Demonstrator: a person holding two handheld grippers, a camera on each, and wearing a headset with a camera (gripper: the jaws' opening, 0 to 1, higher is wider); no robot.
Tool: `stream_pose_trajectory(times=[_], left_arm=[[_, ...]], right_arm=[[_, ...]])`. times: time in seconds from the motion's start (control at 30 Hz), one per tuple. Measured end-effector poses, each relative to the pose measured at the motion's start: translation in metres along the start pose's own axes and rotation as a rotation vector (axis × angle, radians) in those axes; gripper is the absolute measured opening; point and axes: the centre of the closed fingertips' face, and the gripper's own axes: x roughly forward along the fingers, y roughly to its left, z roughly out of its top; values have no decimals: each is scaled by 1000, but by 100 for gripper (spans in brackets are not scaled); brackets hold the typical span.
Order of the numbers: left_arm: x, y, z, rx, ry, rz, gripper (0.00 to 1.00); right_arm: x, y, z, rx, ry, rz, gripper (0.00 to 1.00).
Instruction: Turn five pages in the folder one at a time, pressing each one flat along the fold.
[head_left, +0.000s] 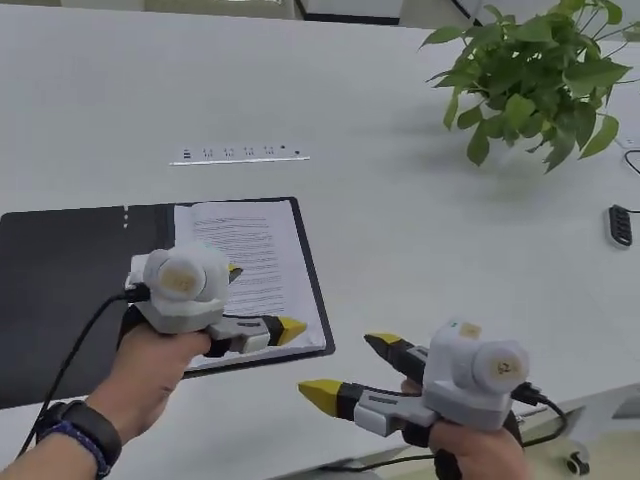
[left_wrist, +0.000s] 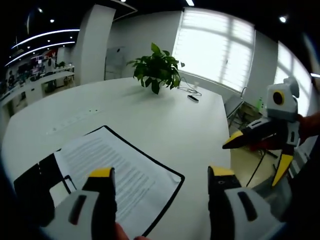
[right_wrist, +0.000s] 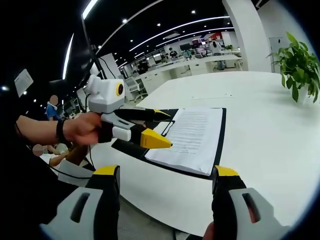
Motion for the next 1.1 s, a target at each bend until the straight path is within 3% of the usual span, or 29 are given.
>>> stream_pose_trajectory(times=[0.23,0.3,0.53,0.7,0.8,0.9,1.03,1.1], left_arm=[[31,10,-20,10,58,33,75],[39,18,-26,24,72,76,74],[64,26,-49,20,139,115,75],[71,29,-64,45,189,145,73],[71,33,-71,114,221,184,66],[73,29,-84,127,259,165,66],[74,25,-74,63,217,156,69],[77,26,-76,71,220,166,69]], right_arm=[[0,-7,-1,10,4,0,75],[-1,-9,-2,15,6,1,75],[-1,-13,-4,23,17,1,74],[-1,-15,-6,32,21,-1,74],[1,-16,-8,36,26,0,74],[2,-17,-10,40,31,2,74],[5,-17,-10,47,32,4,74],[6,-18,-10,49,34,7,74]])
